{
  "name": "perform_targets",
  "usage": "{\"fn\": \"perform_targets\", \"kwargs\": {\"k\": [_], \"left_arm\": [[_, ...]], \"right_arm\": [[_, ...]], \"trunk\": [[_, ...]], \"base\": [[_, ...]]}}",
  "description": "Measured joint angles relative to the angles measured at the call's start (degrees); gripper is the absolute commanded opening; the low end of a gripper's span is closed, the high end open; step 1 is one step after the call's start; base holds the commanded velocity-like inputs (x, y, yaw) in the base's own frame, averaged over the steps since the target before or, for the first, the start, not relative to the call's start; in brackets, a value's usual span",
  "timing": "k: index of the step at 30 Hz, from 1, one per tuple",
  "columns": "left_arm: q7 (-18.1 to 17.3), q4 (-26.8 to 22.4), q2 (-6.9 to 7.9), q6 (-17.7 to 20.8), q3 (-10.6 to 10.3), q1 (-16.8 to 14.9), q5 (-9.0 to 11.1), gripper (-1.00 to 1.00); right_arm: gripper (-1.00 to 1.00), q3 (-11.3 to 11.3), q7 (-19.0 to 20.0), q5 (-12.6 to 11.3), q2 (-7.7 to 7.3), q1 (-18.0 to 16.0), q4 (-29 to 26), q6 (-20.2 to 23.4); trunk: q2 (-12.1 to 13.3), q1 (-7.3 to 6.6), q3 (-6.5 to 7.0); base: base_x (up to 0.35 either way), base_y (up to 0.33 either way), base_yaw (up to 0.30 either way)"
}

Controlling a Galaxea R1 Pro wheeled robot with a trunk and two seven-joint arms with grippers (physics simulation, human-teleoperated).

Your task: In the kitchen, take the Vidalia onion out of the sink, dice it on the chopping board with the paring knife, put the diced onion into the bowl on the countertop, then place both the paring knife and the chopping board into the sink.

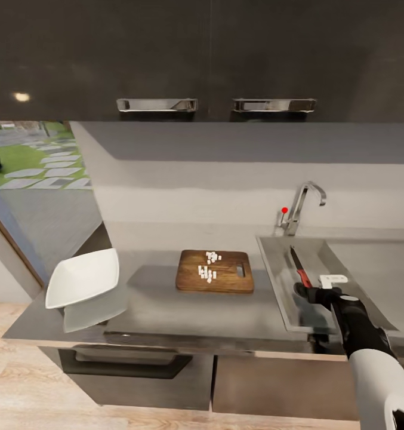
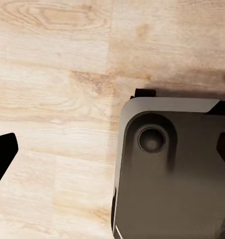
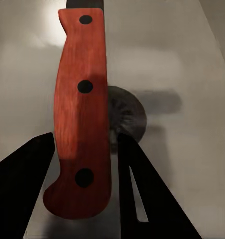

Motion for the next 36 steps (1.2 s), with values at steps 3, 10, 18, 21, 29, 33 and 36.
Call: {"fn": "perform_targets", "kwargs": {"k": [3,10,18,21,29,33,36], "left_arm": [[0.0,0.0,0.00,0.0,0.0,0.0,0.0,1.00],[0.0,0.0,0.00,0.0,0.0,0.0,0.0,1.00],[0.0,0.0,0.00,0.0,0.0,0.0,0.0,1.00],[0.0,0.0,0.00,0.0,0.0,0.0,0.0,1.00],[0.0,0.0,0.00,0.0,0.0,0.0,0.0,1.00],[0.0,0.0,0.00,0.0,0.0,0.0,0.0,1.00],[0.0,0.0,0.00,0.0,0.0,0.0,0.0,1.00]], "right_arm": [[-1.00,0.0,0.0,0.0,0.00,0.0,1.1,0.0],[-1.00,0.1,-0.1,0.0,-0.01,0.0,5.4,-0.4],[-1.00,0.0,-0.2,0.1,-0.08,0.0,8.4,-0.7],[-1.00,0.0,-0.2,0.1,-0.09,0.0,8.9,-0.7],[-1.00,-0.7,-0.2,0.1,-0.10,0.0,9.6,-0.7],[-1.00,-0.7,-0.3,0.0,-0.10,0.0,9.9,-0.7],[-1.00,-0.7,-0.5,-0.1,-0.10,0.0,9.9,-0.7]], "trunk": [[0.0,0.00,0.00],[0.0,0.02,0.00],[0.0,0.02,0.00],[0.0,0.02,0.00],[0.0,0.02,0.00],[0.0,0.02,0.00],[0.0,0.02,0.00]], "base": [[0.245,0.000,0.000],[0.179,0.000,0.000],[0.014,0.000,0.000],[0.000,0.000,0.000],[0.000,0.000,0.000],[0.000,0.000,0.000],[0.000,0.000,0.000]]}}
